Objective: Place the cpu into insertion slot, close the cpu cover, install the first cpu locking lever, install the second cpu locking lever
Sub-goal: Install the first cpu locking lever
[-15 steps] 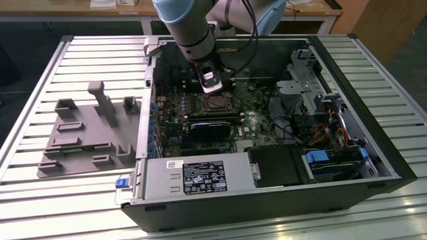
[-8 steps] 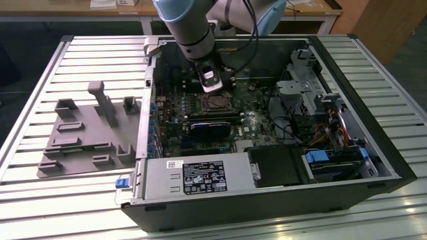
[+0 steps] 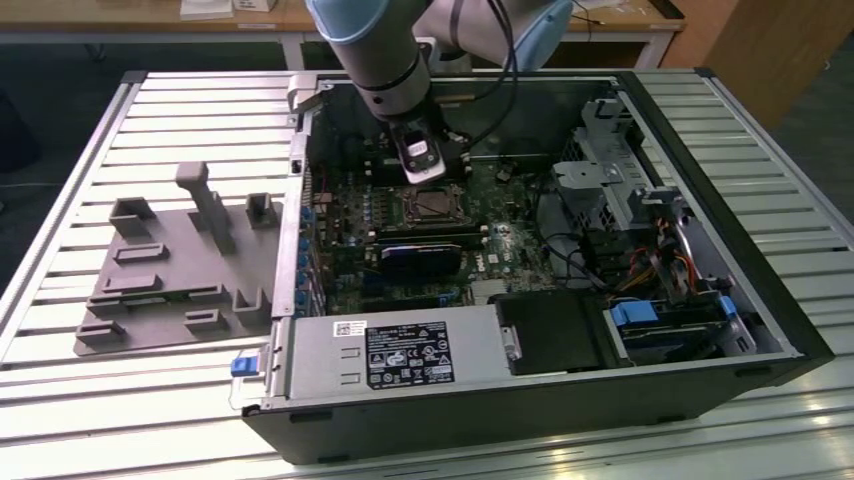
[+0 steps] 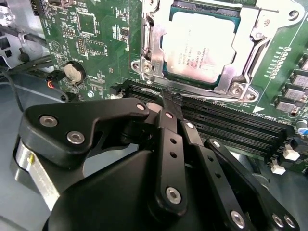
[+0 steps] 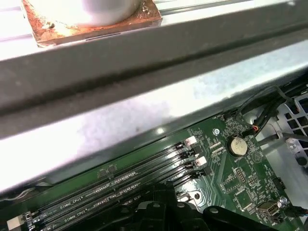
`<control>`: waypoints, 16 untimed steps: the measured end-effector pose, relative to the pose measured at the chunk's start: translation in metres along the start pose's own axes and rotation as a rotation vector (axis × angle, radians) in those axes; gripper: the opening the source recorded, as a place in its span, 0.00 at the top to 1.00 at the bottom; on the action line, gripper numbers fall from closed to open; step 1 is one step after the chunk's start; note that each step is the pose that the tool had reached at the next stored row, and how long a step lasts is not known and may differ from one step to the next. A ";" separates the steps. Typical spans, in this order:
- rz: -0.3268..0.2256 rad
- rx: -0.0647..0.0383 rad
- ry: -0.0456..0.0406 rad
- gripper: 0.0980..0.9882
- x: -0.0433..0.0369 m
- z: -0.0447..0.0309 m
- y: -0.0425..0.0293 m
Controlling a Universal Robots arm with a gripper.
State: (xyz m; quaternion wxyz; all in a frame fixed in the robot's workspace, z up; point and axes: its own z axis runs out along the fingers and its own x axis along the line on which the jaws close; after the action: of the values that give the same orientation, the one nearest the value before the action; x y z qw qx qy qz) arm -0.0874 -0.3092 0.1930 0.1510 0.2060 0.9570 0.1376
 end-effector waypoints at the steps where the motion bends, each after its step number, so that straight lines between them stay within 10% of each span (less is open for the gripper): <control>1: 0.001 -0.003 0.0013 1.00 -0.0003 -0.0001 -0.0007; 16: 0.016 -0.031 0.0228 1.00 -0.0019 0.0021 -0.0064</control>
State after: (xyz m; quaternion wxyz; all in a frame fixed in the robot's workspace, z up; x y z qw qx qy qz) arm -0.0874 -0.3152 0.1894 0.1422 0.2098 0.9547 0.1562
